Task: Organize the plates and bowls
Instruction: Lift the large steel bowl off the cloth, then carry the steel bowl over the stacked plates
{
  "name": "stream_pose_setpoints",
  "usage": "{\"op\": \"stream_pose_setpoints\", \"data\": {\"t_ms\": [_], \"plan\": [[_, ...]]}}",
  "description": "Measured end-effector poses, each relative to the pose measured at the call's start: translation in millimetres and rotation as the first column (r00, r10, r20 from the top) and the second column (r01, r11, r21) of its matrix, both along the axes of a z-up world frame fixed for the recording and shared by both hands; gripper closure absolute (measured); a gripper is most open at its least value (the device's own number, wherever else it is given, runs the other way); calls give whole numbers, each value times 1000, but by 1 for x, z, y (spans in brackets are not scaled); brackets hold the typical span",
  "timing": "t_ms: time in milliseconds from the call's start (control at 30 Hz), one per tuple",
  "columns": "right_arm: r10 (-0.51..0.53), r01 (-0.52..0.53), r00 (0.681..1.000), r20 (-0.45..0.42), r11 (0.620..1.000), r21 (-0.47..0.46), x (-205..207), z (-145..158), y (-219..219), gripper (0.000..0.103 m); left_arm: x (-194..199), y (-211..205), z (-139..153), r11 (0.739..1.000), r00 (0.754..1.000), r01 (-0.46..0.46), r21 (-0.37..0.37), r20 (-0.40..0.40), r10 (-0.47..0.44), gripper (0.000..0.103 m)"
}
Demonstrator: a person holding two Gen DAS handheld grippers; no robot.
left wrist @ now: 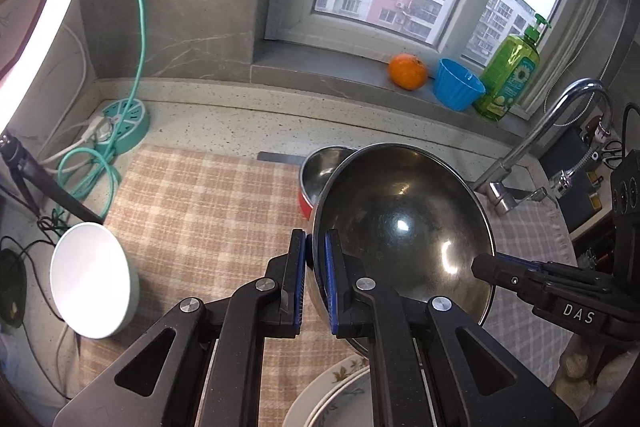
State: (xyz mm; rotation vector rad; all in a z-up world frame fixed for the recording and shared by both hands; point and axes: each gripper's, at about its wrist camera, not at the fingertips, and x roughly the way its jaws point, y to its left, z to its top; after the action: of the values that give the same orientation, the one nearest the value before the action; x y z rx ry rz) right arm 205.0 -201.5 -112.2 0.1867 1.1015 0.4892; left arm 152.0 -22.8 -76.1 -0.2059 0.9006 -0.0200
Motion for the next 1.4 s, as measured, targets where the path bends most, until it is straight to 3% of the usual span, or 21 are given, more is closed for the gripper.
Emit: {"op": "stream_pose_setpoints", "data": {"t_ms": [600,1400], "plan": [[-123,122,992,-31,992,-22,-28,-20,-83,91,-2,-72,-14,991,991,133,-22,-31,-133,96],[-240,233,961,-137,970,-65,-62,-67,-152,91,3,-143,-45,958,950,283,-38,-129,-285,96]]}}
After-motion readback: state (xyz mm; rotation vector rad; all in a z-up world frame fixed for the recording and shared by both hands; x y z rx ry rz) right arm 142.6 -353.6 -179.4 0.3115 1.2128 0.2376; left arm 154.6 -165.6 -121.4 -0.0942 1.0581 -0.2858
